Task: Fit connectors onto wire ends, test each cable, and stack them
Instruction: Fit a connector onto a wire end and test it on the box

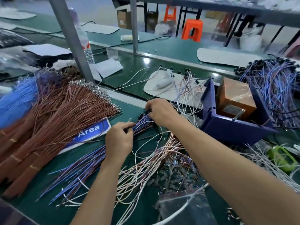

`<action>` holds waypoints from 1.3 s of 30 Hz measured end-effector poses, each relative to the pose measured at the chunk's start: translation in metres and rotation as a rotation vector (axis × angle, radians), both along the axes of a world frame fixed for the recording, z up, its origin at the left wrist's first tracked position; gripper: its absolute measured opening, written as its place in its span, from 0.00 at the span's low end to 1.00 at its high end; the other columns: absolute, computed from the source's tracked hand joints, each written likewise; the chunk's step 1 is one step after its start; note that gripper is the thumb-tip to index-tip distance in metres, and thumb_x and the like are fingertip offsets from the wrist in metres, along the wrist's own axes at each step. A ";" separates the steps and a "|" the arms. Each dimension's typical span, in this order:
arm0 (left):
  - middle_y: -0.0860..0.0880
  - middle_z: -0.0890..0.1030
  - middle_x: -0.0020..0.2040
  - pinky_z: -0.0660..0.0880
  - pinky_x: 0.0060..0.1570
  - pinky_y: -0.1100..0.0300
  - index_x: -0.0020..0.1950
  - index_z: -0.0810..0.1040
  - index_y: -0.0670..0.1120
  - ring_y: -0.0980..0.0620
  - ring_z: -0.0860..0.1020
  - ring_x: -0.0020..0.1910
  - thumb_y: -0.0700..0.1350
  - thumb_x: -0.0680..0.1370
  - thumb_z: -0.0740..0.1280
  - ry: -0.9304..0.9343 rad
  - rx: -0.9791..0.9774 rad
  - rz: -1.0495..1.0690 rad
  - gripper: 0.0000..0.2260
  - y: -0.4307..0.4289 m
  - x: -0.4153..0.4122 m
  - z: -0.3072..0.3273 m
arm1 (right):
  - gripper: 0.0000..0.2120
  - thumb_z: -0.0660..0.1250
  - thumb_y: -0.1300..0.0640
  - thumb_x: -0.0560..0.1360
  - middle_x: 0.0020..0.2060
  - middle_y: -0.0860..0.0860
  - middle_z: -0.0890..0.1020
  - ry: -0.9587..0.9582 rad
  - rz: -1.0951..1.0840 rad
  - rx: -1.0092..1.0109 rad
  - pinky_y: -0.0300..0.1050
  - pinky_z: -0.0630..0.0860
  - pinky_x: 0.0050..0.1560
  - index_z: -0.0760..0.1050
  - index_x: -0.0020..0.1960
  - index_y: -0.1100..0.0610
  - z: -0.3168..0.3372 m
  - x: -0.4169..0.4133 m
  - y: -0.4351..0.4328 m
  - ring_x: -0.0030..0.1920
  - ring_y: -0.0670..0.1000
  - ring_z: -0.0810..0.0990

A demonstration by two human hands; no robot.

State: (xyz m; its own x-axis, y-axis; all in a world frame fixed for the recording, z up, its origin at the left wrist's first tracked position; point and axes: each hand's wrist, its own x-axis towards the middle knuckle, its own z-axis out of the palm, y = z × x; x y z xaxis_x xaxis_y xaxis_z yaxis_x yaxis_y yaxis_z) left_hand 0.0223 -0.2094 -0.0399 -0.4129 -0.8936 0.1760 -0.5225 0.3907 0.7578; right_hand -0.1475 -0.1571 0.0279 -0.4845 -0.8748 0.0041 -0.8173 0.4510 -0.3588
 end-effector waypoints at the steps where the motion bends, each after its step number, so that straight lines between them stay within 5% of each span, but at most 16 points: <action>1: 0.54 0.86 0.54 0.66 0.45 0.77 0.54 0.88 0.53 0.60 0.77 0.47 0.41 0.78 0.70 0.004 0.001 -0.004 0.10 0.001 0.001 0.000 | 0.10 0.68 0.64 0.76 0.51 0.54 0.85 0.002 -0.008 -0.006 0.45 0.76 0.52 0.85 0.52 0.55 0.003 0.002 0.002 0.53 0.56 0.81; 4: 0.52 0.87 0.54 0.72 0.52 0.67 0.57 0.87 0.51 0.57 0.81 0.51 0.42 0.77 0.73 0.031 -0.013 -0.048 0.10 0.002 0.003 0.005 | 0.08 0.67 0.60 0.78 0.47 0.54 0.84 -0.033 -0.113 -0.114 0.47 0.77 0.49 0.85 0.49 0.54 0.018 0.011 0.016 0.49 0.57 0.81; 7: 0.58 0.87 0.48 0.76 0.41 0.68 0.55 0.88 0.52 0.61 0.81 0.43 0.46 0.77 0.75 0.097 0.024 -0.078 0.08 0.006 0.003 0.019 | 0.08 0.65 0.55 0.80 0.42 0.50 0.84 -0.165 -0.227 -0.317 0.47 0.75 0.46 0.83 0.47 0.53 0.039 0.017 0.043 0.42 0.52 0.79; 10: 0.60 0.87 0.39 0.77 0.38 0.66 0.46 0.88 0.58 0.60 0.85 0.39 0.43 0.76 0.77 0.274 0.274 -0.161 0.08 0.012 0.000 0.045 | 0.08 0.66 0.56 0.81 0.38 0.48 0.85 -0.593 -0.360 -0.603 0.49 0.77 0.41 0.81 0.44 0.52 0.056 0.025 0.079 0.36 0.48 0.79; 13: 0.56 0.87 0.38 0.78 0.41 0.71 0.40 0.87 0.59 0.62 0.84 0.38 0.38 0.75 0.77 0.345 0.367 -0.349 0.15 0.025 -0.004 0.071 | 0.06 0.65 0.58 0.83 0.43 0.54 0.87 -1.263 -0.422 -0.870 0.47 0.79 0.46 0.76 0.48 0.57 0.061 0.034 0.109 0.43 0.52 0.83; 16: 0.50 0.87 0.37 0.80 0.41 0.61 0.39 0.87 0.59 0.57 0.82 0.34 0.37 0.76 0.76 0.254 0.391 -0.529 0.16 0.052 -0.015 0.087 | 0.11 0.60 0.55 0.84 0.46 0.59 0.87 -1.566 -0.388 -0.976 0.50 0.83 0.50 0.76 0.46 0.57 0.057 0.042 0.137 0.49 0.57 0.86; 17: 0.49 0.87 0.36 0.78 0.38 0.57 0.40 0.88 0.59 0.56 0.79 0.33 0.38 0.76 0.76 0.210 0.393 -0.586 0.14 0.060 -0.019 0.088 | 0.15 0.59 0.54 0.84 0.42 0.58 0.86 -1.636 -0.411 -1.042 0.50 0.83 0.47 0.77 0.43 0.58 0.056 0.043 0.145 0.45 0.57 0.86; 19: 0.49 0.85 0.33 0.72 0.33 0.63 0.46 0.89 0.54 0.58 0.76 0.30 0.40 0.77 0.75 0.135 0.378 -0.697 0.09 0.075 -0.025 0.088 | 0.23 0.56 0.49 0.85 0.31 0.53 0.78 -1.757 -0.489 -1.194 0.47 0.79 0.40 0.76 0.36 0.56 0.054 0.040 0.164 0.33 0.53 0.80; 22: 0.51 0.86 0.35 0.71 0.33 0.73 0.50 0.89 0.48 0.63 0.77 0.29 0.40 0.78 0.74 0.086 0.380 -0.745 0.05 0.083 -0.027 0.087 | 0.23 0.54 0.47 0.86 0.27 0.49 0.68 -1.670 -0.587 -1.289 0.44 0.69 0.38 0.74 0.37 0.54 0.052 0.022 0.206 0.27 0.50 0.65; 25: 0.52 0.86 0.34 0.71 0.32 0.71 0.45 0.89 0.53 0.62 0.77 0.29 0.42 0.76 0.77 0.003 0.322 -0.727 0.05 0.084 -0.029 0.084 | 0.18 0.60 0.53 0.84 0.25 0.51 0.67 -1.393 -0.627 -1.146 0.42 0.62 0.31 0.77 0.37 0.56 0.049 0.012 0.251 0.25 0.49 0.58; 29: 0.58 0.82 0.28 0.66 0.25 0.69 0.42 0.89 0.57 0.61 0.70 0.22 0.47 0.75 0.77 -0.085 0.224 -0.847 0.04 0.119 -0.046 0.086 | 0.12 0.68 0.59 0.79 0.28 0.49 0.80 -0.792 -0.531 -0.628 0.37 0.67 0.27 0.85 0.39 0.54 0.046 0.019 0.277 0.25 0.44 0.73; 31: 0.59 0.81 0.29 0.68 0.27 0.66 0.44 0.88 0.58 0.61 0.71 0.25 0.48 0.74 0.77 -0.063 0.188 -0.954 0.04 0.147 -0.056 0.088 | 0.06 0.70 0.53 0.74 0.36 0.45 0.87 -0.634 -0.447 -0.449 0.42 0.80 0.42 0.86 0.45 0.47 0.046 0.027 0.279 0.38 0.43 0.84; 33: 0.59 0.77 0.27 0.67 0.30 0.67 0.46 0.87 0.58 0.62 0.70 0.27 0.48 0.73 0.76 -0.013 0.133 -1.027 0.04 0.169 -0.064 0.089 | 0.10 0.69 0.45 0.68 0.39 0.44 0.87 -0.546 -0.444 -0.368 0.53 0.81 0.51 0.85 0.47 0.45 0.044 0.032 0.282 0.44 0.46 0.85; 39: 0.56 0.87 0.37 0.80 0.40 0.62 0.48 0.87 0.62 0.58 0.85 0.38 0.47 0.71 0.75 0.153 0.264 -1.062 0.10 0.192 -0.064 0.088 | 0.16 0.68 0.39 0.67 0.29 0.44 0.83 -0.631 -0.508 -0.344 0.44 0.70 0.37 0.83 0.40 0.51 0.037 0.036 0.302 0.30 0.44 0.76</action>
State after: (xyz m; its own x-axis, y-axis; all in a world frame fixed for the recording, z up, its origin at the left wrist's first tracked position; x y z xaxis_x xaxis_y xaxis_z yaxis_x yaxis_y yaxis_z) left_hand -0.0413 -0.0177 0.0485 -0.9826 -0.1140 0.1467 0.0895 0.4017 0.9114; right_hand -0.1119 0.1454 0.0648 -0.8157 -0.5522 -0.1725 -0.1501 0.4900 -0.8587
